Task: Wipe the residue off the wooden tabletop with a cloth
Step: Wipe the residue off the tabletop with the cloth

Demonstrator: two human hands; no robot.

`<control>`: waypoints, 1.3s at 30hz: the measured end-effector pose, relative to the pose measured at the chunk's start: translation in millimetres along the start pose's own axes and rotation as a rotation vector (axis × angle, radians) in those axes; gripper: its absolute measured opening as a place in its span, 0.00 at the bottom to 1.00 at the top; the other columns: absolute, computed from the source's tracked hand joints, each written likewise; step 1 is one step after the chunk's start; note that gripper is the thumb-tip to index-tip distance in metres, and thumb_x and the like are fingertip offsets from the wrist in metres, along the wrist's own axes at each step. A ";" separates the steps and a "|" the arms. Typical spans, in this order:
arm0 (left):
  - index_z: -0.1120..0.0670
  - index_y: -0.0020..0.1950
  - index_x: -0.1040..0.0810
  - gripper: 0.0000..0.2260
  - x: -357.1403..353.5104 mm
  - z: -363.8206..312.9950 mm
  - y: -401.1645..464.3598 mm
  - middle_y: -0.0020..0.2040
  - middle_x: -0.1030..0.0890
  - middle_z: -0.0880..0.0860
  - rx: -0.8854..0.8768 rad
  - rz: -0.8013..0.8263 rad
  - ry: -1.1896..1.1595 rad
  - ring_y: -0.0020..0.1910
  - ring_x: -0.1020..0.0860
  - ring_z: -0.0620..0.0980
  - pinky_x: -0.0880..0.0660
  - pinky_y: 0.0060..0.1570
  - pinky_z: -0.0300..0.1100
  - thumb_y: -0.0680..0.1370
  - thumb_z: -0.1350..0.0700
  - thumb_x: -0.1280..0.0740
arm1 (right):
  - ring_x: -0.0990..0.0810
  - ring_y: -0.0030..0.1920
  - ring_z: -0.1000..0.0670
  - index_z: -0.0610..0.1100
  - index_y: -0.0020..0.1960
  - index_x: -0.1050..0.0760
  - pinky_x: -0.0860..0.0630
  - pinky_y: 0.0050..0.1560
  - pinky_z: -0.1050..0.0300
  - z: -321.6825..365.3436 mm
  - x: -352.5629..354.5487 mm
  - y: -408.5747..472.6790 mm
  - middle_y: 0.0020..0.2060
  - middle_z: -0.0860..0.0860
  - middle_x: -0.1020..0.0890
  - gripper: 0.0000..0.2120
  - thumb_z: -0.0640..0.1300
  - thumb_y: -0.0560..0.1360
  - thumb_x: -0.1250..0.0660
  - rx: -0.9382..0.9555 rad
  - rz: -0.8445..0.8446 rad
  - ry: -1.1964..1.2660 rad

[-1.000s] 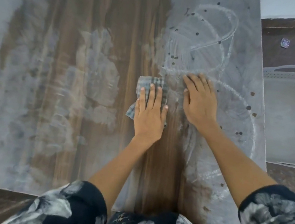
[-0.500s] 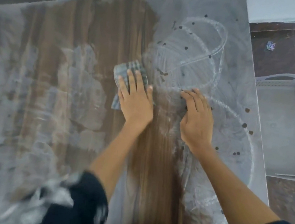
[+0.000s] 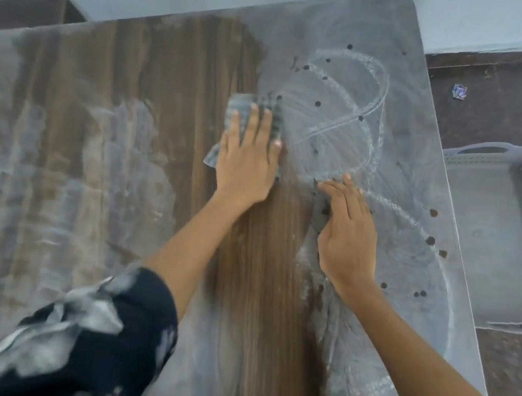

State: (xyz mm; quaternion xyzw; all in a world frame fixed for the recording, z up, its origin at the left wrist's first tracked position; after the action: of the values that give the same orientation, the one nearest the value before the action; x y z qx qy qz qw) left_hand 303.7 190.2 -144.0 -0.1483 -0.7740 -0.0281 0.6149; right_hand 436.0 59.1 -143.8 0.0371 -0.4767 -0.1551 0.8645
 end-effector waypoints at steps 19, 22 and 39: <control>0.53 0.77 0.53 0.25 -3.8 -6.1 20.5 0.77 0.54 0.53 -0.163 0.004 0.055 0.75 0.60 0.56 0.62 0.71 0.49 0.81 0.45 0.59 | 0.33 0.69 0.44 0.38 0.66 0.32 0.33 0.67 0.43 -1.0 -1.0 0.3 0.63 0.43 0.25 0.23 0.25 0.72 0.44 -0.006 -0.023 0.020; 0.54 0.77 0.54 0.25 8.8 20.5 58.3 0.77 0.55 0.54 0.087 -0.007 -0.005 0.75 0.59 0.58 0.57 0.73 0.52 0.82 0.45 0.58 | 0.33 0.69 0.44 0.37 0.65 0.32 0.32 0.66 0.42 -1.5 -1.8 0.8 0.63 0.43 0.25 0.22 0.25 0.73 0.44 -0.010 -0.023 0.026; 0.53 0.77 0.57 0.26 -7.5 -19.8 -5.3 0.77 0.56 0.52 -0.111 0.055 0.058 0.75 0.61 0.55 0.63 0.70 0.47 0.80 0.44 0.61 | 0.25 0.54 0.44 0.41 0.55 0.25 0.33 0.55 0.51 6.3 1.1 27.7 0.52 0.46 0.21 0.15 0.49 0.77 0.43 0.016 -0.023 -0.335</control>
State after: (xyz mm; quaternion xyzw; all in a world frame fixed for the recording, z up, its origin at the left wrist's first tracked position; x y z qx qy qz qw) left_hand 322.4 179.3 -145.7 -0.2024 -0.7487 -0.0587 0.6285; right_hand 437.8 85.6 -133.7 0.0228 -0.6148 -0.1651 0.7709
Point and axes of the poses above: each hand's wrist, its own y-axis towards the middle knuckle, its own x-axis out of the back of the hand, z = x × y, the point moved 4 cm from there along y, towards the middle knuckle
